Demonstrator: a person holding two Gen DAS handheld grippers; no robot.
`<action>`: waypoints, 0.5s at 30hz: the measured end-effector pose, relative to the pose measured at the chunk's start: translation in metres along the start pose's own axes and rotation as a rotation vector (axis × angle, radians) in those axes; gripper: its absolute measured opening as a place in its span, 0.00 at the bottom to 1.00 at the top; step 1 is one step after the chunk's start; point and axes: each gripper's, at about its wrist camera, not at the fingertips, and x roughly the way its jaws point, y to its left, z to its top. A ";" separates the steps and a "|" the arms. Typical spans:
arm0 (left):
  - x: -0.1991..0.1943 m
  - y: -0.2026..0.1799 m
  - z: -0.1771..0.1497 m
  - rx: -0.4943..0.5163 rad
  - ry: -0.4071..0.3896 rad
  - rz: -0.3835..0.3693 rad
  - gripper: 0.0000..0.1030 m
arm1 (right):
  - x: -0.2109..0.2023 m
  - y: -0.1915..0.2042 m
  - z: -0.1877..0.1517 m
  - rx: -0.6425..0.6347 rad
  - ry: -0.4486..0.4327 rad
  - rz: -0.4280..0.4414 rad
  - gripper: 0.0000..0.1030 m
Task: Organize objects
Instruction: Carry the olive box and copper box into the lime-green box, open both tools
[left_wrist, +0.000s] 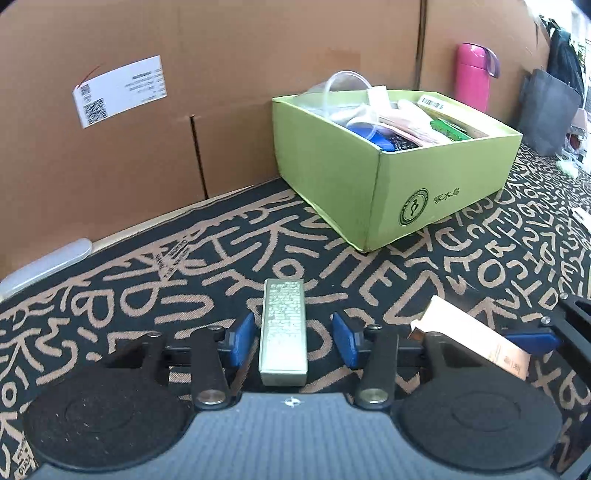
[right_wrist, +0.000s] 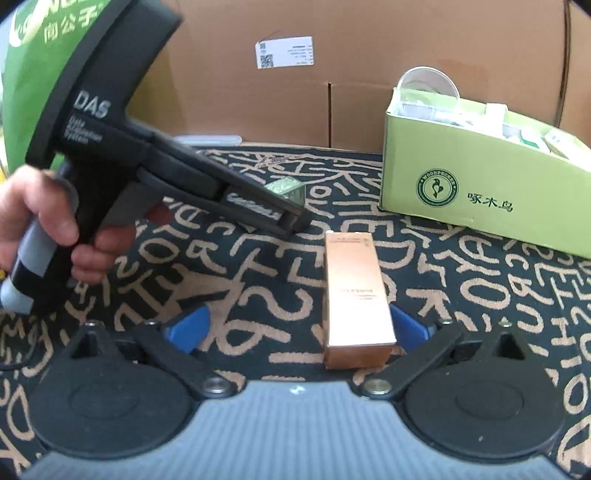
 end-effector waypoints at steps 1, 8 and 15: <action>0.000 0.000 -0.001 0.006 -0.002 0.000 0.51 | -0.001 -0.002 0.000 0.015 -0.006 0.012 1.00; -0.001 -0.001 -0.004 -0.009 -0.009 0.010 0.53 | 0.001 0.000 0.000 -0.029 0.011 0.008 1.00; -0.001 -0.010 -0.004 0.020 -0.012 0.012 0.24 | -0.005 -0.016 0.002 0.055 -0.057 -0.070 0.34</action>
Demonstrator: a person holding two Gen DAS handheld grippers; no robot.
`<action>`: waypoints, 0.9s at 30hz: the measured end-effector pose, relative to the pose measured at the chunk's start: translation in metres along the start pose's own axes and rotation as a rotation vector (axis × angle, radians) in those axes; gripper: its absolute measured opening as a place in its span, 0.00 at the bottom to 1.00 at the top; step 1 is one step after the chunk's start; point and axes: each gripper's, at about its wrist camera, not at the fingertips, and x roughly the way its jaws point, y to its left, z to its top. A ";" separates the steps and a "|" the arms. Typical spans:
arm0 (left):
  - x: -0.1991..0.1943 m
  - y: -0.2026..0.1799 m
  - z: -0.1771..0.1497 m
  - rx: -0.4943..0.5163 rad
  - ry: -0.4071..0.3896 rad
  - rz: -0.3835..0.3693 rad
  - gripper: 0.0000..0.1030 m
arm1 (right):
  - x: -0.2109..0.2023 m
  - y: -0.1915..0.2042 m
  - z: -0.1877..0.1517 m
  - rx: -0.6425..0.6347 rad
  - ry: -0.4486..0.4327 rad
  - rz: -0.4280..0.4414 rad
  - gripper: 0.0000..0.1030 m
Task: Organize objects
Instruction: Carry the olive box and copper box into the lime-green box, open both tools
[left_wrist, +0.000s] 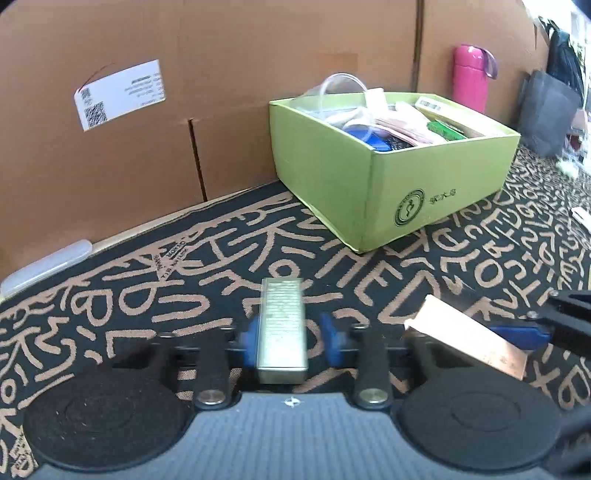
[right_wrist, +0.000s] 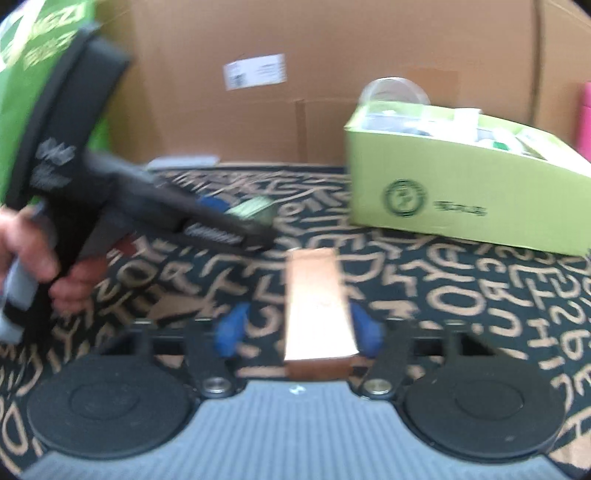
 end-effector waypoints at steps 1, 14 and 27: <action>-0.001 -0.003 0.000 0.014 0.004 0.002 0.24 | 0.000 -0.003 0.000 0.006 -0.005 -0.011 0.31; -0.069 -0.033 0.033 0.056 -0.121 -0.136 0.24 | -0.069 -0.043 0.005 0.096 -0.172 0.028 0.30; -0.055 -0.084 0.151 0.075 -0.306 -0.139 0.24 | -0.101 -0.138 0.088 0.179 -0.400 -0.168 0.30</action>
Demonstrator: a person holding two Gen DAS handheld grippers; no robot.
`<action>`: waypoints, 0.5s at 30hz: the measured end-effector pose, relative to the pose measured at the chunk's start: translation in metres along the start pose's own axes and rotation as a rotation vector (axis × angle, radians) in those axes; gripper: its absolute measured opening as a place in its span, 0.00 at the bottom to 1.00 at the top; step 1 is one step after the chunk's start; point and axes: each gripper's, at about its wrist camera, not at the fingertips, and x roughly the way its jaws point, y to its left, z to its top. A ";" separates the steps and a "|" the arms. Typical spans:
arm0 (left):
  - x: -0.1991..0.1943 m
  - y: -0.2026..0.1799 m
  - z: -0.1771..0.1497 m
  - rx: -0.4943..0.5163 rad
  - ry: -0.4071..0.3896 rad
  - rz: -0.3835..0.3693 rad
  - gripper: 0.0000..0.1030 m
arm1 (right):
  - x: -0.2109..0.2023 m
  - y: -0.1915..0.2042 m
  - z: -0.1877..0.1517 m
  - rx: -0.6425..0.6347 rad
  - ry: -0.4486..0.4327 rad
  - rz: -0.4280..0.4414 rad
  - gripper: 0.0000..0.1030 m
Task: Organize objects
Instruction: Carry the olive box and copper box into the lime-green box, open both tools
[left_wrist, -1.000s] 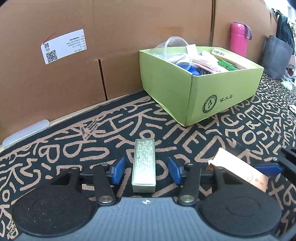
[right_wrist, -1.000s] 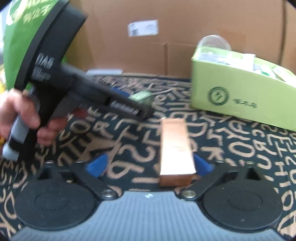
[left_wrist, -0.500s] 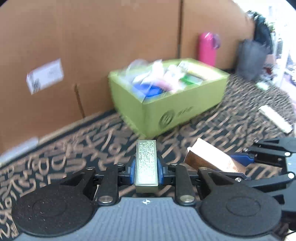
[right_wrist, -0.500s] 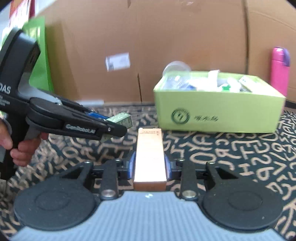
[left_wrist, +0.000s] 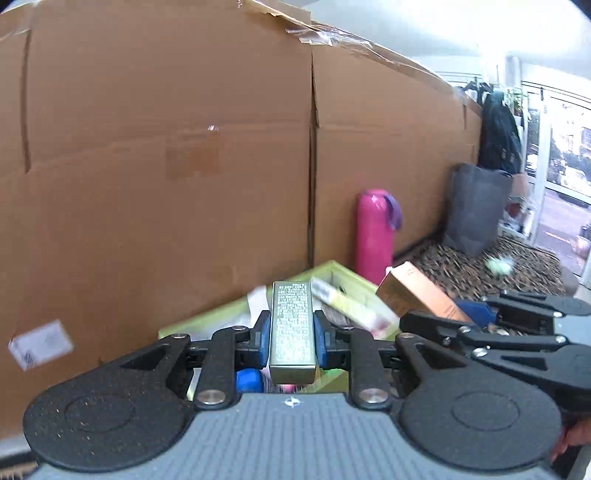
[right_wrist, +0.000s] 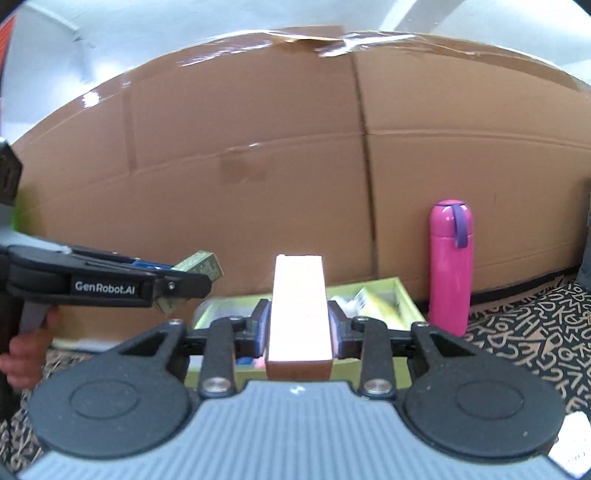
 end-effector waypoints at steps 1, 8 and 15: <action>0.010 0.001 0.003 -0.008 -0.003 0.004 0.24 | 0.010 -0.005 0.002 -0.002 0.002 -0.008 0.30; 0.072 0.009 0.008 -0.073 0.051 0.031 0.24 | 0.079 -0.024 -0.003 -0.001 0.053 -0.043 0.31; 0.081 0.025 -0.006 -0.157 0.023 0.049 0.88 | 0.106 -0.020 -0.023 -0.113 0.089 -0.082 0.80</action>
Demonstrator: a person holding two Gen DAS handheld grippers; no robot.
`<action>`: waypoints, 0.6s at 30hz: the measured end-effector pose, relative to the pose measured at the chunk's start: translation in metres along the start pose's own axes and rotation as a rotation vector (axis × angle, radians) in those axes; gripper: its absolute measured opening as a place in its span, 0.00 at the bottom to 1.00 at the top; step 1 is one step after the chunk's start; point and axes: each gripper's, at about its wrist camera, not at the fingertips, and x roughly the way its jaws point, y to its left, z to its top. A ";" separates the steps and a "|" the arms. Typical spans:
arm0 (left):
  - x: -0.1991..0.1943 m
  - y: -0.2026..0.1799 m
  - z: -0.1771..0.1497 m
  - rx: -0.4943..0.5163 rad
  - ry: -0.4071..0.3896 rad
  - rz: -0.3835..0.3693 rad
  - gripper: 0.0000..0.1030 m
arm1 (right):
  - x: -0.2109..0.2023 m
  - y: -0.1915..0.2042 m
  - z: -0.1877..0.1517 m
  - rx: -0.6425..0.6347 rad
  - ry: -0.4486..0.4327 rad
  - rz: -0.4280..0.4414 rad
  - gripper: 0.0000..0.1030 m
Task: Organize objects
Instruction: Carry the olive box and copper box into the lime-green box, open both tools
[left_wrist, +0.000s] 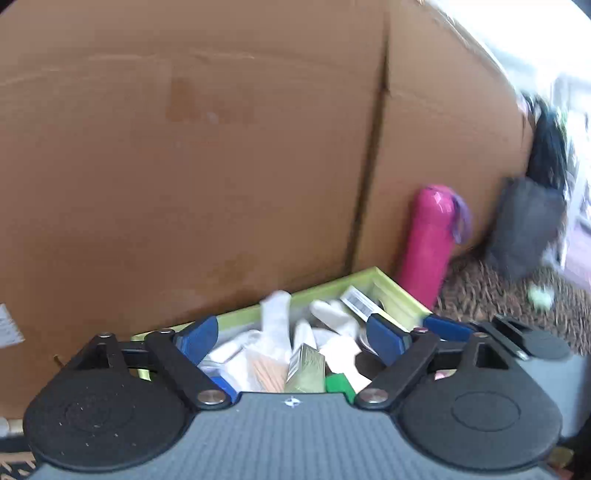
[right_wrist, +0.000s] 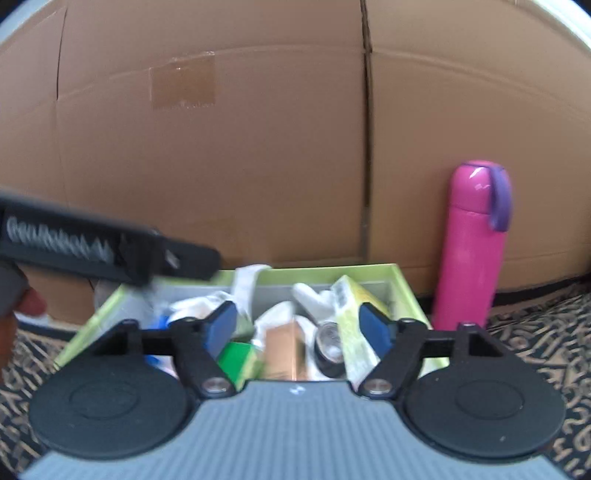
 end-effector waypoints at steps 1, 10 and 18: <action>-0.006 0.003 -0.003 0.005 -0.015 -0.019 0.88 | -0.008 0.001 -0.004 -0.017 -0.032 -0.002 0.87; -0.047 -0.001 -0.024 0.019 0.033 0.026 0.88 | -0.079 0.006 -0.032 0.095 -0.098 0.091 1.00; -0.101 0.004 -0.044 0.049 0.039 0.102 0.88 | -0.127 0.031 -0.046 0.147 -0.078 0.132 1.00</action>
